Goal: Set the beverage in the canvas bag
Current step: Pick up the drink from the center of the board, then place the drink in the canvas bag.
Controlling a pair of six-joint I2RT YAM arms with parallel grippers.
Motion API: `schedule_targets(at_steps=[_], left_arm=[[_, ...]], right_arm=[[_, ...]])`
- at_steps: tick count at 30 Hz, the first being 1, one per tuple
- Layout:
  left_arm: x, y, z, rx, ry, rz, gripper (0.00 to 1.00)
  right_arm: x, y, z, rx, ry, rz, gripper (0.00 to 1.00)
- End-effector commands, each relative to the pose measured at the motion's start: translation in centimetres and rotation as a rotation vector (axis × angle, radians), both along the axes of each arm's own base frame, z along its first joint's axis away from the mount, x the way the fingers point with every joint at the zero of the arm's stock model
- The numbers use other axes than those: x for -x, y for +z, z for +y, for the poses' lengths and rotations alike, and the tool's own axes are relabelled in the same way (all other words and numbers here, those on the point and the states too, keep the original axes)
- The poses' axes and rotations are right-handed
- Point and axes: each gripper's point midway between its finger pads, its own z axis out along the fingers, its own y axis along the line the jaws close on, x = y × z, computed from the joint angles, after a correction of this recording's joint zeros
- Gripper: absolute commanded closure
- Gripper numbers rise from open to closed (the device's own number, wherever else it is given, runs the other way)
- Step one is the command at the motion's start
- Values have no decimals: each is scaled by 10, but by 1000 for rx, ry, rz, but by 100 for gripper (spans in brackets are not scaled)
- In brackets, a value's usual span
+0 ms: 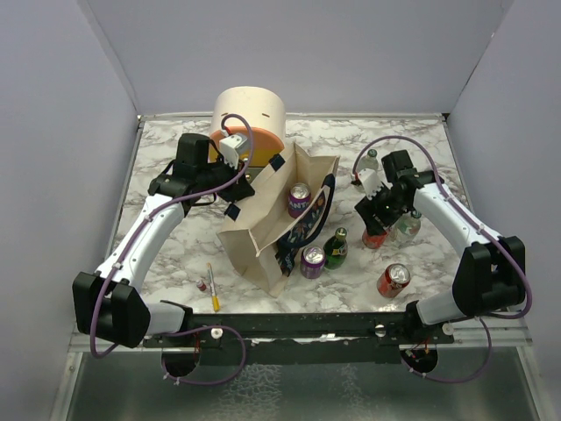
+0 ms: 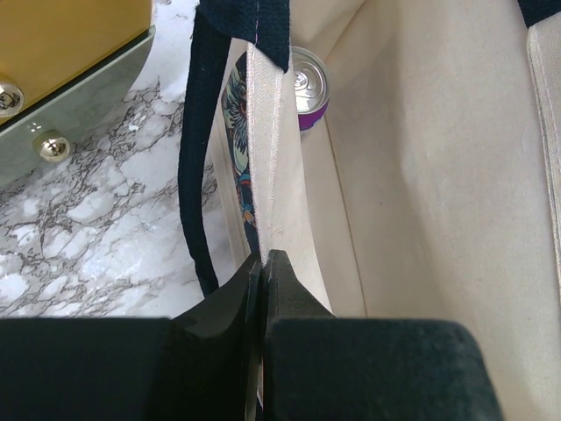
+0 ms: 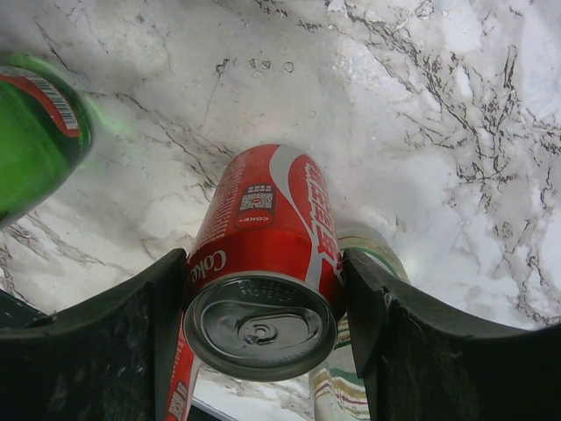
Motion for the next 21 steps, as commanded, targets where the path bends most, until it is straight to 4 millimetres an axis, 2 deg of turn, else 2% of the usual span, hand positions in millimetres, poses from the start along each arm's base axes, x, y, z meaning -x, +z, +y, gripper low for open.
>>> schedule_targets(at_steps=[1,7,10,13,16,21], left_arm=[[-2,9,5,-13,10,-61,100],[4,10,1,2,-37,-70,100],[5,13,-3,24,-58,-71,100],[3,17,-4,28,-61,-81,100],[0,19,-5,28,-61,-88,100],[-3,20,-7,41,-56,-82,100]], right_arm=[[-8,20,14,-92,19,-45,56],[-32,77,24,-154,-5,-192,76],[-48,116,27,-183,-31,-297,85],[-65,164,29,-219,-69,-424,97],[-80,220,31,-262,-91,-559,99],[-94,285,51,-368,-50,-667,99]])
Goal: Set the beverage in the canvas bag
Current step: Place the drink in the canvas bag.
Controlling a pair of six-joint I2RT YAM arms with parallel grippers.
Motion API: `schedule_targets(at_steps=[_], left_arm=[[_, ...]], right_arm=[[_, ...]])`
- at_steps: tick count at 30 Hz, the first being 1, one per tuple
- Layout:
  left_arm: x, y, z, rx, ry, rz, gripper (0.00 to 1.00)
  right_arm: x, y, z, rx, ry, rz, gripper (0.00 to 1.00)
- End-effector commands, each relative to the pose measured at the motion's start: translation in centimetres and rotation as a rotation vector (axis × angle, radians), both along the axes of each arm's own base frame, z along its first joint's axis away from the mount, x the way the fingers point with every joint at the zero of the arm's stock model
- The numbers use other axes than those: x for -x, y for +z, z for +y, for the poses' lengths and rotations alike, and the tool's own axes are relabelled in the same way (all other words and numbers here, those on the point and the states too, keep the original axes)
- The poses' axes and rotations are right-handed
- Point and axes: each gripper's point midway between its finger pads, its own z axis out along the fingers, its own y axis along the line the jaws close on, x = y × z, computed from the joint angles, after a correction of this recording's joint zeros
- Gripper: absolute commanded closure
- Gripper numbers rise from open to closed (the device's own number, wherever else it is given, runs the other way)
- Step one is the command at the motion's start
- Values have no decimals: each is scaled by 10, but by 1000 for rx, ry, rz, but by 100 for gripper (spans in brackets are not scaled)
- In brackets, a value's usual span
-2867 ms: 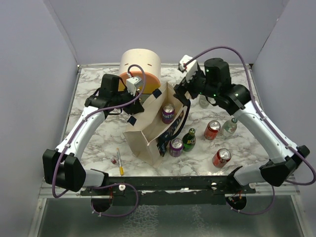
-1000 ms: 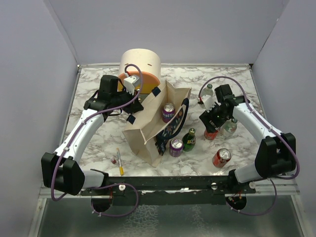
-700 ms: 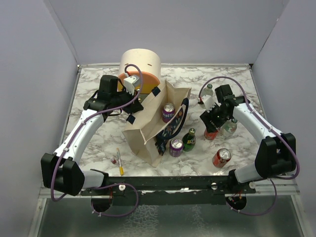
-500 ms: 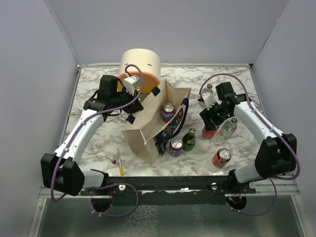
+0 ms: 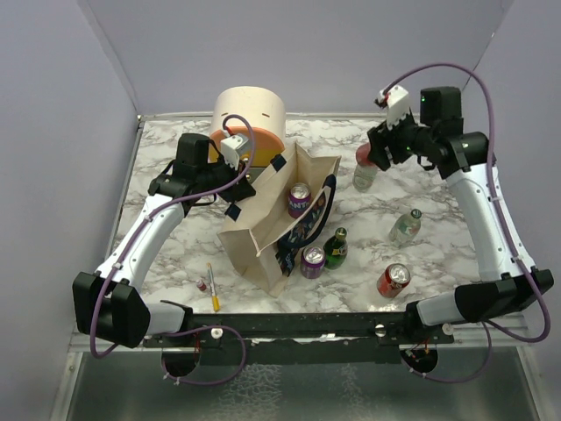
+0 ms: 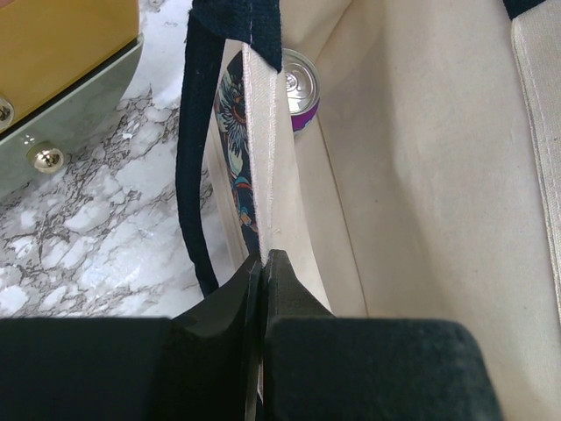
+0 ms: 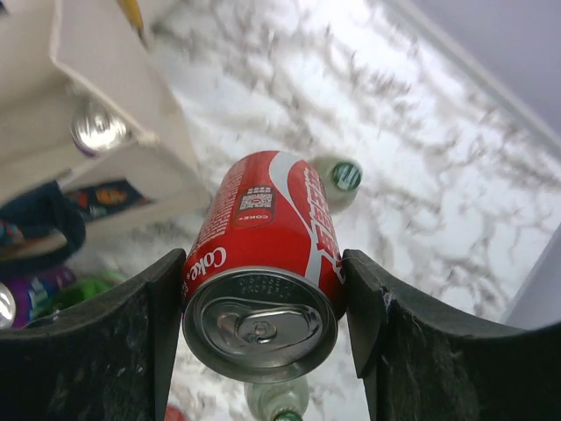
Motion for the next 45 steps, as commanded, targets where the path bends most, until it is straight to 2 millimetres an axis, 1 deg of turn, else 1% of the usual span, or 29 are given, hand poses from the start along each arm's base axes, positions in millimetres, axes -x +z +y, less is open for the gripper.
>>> schedule_targets(at_steps=[1,3,5,7,9,13,17,19,21,23,31,34,38,40,41,45], left_arm=[[-6,18,-5,41,-17,-58,100],[-7,16,-6,48,-17,-57,100],[-7,14,-6,49,-12,-52,100],[-7,15,-5,44,-14,-54,100],[-7,17,-4,38,-13,-60,100],[-8,19,-3,29,-10,-69,100],[-9,20,-2,19,-11,-78,100],[-9,21,-2,19,-10,-82,100],[-9,21,-1,17,-8,-84,100],[-9,22,-1,17,-7,-89,100],[-6,28,0,23,-8,-104,100],[-6,30,0,21,-7,-109,100],[-8,35,0,23,-2,-116,99],[-9,37,1,22,-1,-123,97],[-9,37,1,19,-4,-126,94],[-11,45,4,5,-3,-144,80]], right_arm=[[-17,91,25,-140,46,-204,99],[-22,114,41,-173,85,-235,99],[-24,134,61,-191,134,-270,99],[-23,145,82,-202,184,-292,99],[-20,150,103,-210,236,-302,99],[-7,142,143,-206,339,-288,99],[11,119,175,-186,436,-233,99],[18,104,184,-172,469,-188,99],[24,86,189,-154,494,-115,99],[25,73,191,-146,495,-65,99],[21,33,192,-71,475,44,99],[24,22,192,-44,489,67,99],[32,4,184,5,495,110,99],[36,-1,178,24,494,119,99],[38,-3,175,34,493,123,99],[44,-11,167,59,481,149,99]])
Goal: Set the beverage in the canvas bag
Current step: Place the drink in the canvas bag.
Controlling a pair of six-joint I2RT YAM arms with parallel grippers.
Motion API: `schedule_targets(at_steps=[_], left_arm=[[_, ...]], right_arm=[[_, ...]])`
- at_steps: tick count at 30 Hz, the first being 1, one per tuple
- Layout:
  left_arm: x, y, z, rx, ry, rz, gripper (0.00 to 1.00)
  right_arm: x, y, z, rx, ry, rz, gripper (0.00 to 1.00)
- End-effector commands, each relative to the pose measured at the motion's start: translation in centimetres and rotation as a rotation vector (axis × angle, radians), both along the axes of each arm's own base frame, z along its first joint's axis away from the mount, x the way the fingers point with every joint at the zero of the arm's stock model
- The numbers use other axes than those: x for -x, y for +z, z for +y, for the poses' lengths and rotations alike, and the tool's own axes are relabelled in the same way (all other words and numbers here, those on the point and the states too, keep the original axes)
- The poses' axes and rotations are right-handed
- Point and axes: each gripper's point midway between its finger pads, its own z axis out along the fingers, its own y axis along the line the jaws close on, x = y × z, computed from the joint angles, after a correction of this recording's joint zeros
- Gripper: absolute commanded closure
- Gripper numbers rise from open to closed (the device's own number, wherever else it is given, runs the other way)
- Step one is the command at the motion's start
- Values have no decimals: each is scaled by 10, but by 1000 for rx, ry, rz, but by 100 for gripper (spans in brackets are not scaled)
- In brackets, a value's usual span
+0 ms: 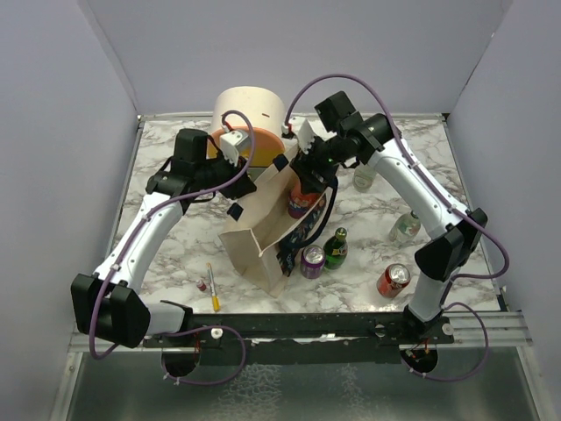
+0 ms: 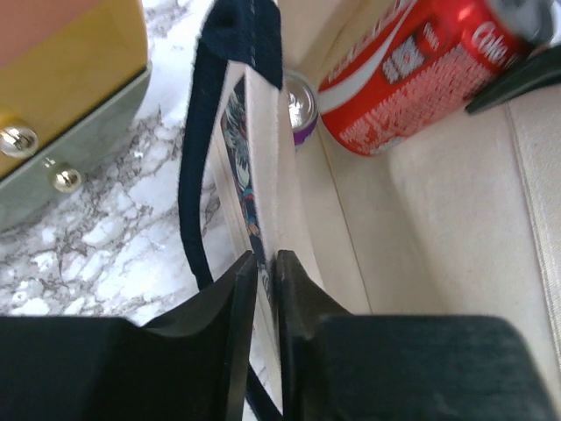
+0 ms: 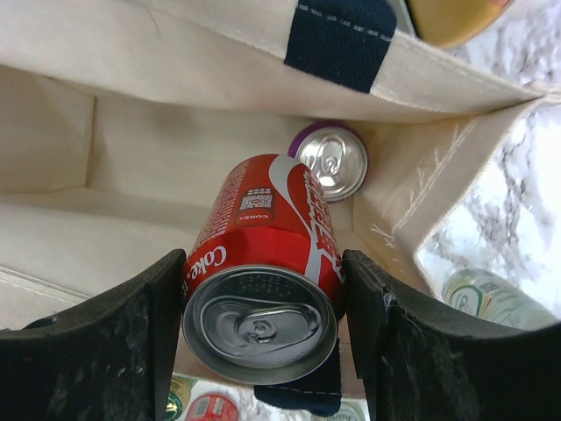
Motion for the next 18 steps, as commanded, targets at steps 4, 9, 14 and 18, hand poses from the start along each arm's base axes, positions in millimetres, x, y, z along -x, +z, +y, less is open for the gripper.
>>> schedule_targets(at_steps=[4,9,14,18], left_arm=[[-3,52,4,14,-21,-147,61],[15,70,-4,44,-120,-182,48],[44,69,-18,67,-252,-153,44],[66,74,-29,99,-339,-163,42]], right_arm=[[17,25,-14,-25,-2,-68,99],[29,23,-8,-68,27,-13,99],[18,27,-7,-76,-32,-24,99],[13,24,-9,-67,-66,-7,99]])
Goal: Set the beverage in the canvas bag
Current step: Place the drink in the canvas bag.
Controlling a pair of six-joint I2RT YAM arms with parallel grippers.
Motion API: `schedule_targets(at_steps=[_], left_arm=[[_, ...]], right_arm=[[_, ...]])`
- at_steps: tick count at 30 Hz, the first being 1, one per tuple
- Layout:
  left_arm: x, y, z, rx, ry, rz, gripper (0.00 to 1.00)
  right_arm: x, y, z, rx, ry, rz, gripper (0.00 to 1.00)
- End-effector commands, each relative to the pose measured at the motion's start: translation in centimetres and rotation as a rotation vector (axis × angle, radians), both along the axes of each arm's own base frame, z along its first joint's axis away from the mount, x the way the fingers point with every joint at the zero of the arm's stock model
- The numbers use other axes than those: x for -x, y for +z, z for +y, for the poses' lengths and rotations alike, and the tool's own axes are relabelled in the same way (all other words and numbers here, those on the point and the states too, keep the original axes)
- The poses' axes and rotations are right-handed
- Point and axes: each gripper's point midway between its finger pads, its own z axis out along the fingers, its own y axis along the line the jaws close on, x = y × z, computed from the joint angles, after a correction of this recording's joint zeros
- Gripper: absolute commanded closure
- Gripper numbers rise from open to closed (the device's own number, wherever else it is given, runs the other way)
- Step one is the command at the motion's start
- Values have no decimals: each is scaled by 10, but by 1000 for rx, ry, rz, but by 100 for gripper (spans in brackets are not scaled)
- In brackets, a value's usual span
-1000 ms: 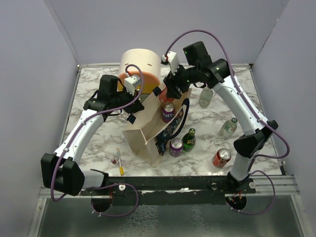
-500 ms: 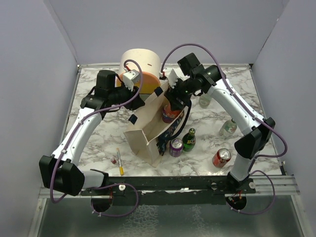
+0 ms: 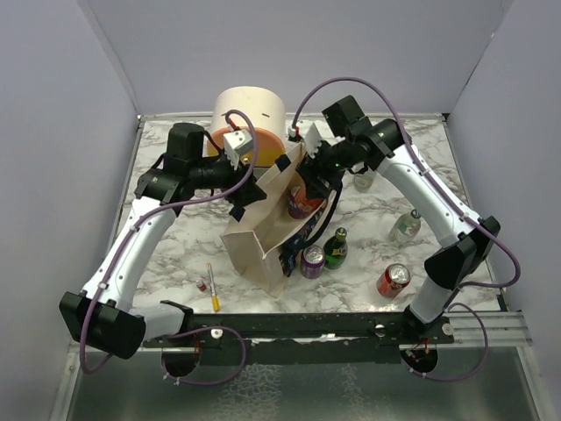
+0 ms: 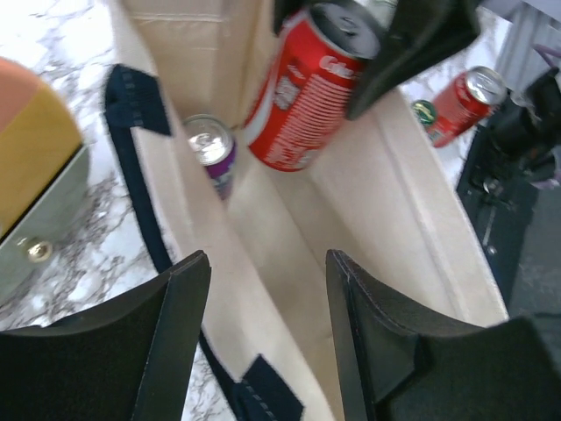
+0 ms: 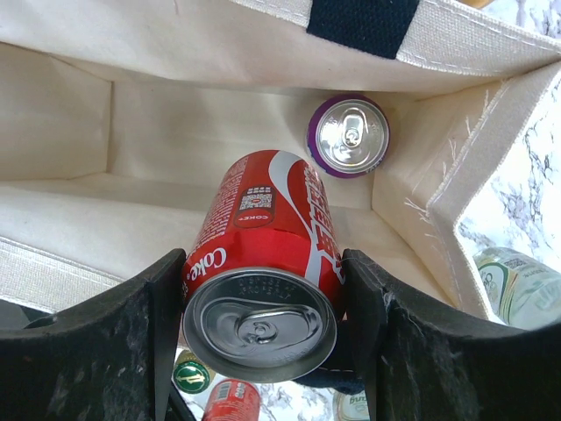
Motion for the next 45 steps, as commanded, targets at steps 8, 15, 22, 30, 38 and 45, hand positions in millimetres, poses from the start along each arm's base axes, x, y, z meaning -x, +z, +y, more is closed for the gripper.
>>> schedule_targets(at_steps=[8,15,22,30,38,45], left_arm=[[71,10,-40,20,-318,9,32],[91,9,-58,8,-410,41,31],[109,-1,-75,-9,-521,87,31],[134,-33,-71,-109,-650,82,41],[138,-37,-74,-123,-711,35,55],[148,-52,-68,-169,-782,19,66]], right_arm=[[-23,16,1,-105,-111,29,99],[-24,10,3,-100,-80,41,99],[-22,6,-2,-69,-63,34,99],[-29,-13,-22,49,-66,-16,99],[-41,-21,-21,132,-81,-75,99],[-37,-33,-10,158,-41,-94,99]])
